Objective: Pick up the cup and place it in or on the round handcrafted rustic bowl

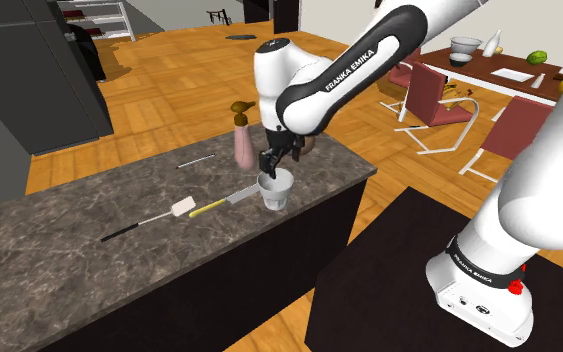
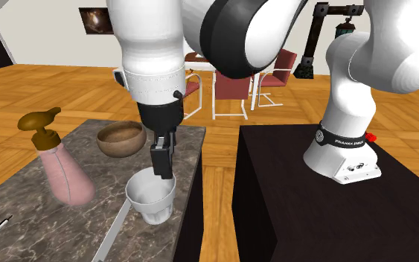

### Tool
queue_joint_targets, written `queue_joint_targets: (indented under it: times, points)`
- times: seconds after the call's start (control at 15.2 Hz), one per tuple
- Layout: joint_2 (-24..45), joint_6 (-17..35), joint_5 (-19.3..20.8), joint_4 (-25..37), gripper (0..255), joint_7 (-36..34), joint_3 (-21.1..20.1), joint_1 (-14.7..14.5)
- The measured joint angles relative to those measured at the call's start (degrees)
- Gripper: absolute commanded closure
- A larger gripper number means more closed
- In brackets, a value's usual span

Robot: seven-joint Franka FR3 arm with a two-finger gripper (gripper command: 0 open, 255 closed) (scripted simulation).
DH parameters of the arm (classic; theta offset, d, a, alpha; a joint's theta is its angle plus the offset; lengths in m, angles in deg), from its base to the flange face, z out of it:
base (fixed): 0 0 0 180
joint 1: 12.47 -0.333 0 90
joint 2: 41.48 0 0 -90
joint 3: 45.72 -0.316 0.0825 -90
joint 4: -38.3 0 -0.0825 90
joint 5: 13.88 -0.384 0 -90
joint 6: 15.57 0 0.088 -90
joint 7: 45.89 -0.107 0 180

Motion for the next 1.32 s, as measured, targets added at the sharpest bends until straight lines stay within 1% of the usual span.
queue_joint_targets:
  times: [0.2,0.33,0.53,0.99,1.32]
  points:
    - [6.7,2.5,4.3,3.3,0,-4.2,0.2,-1.0]
    - [12.1,3.1,7.2,7.4,0,-7.5,0.6,-2.6]
    - [17.0,3.8,9.9,10.7,0,-10.5,1.3,-4.3]
    - [21.8,7.5,12.7,11.5,0,-12.5,3.0,-5.0]
    - [22.2,7.9,12.9,11.5,0,-12.6,3.1,-5.1]
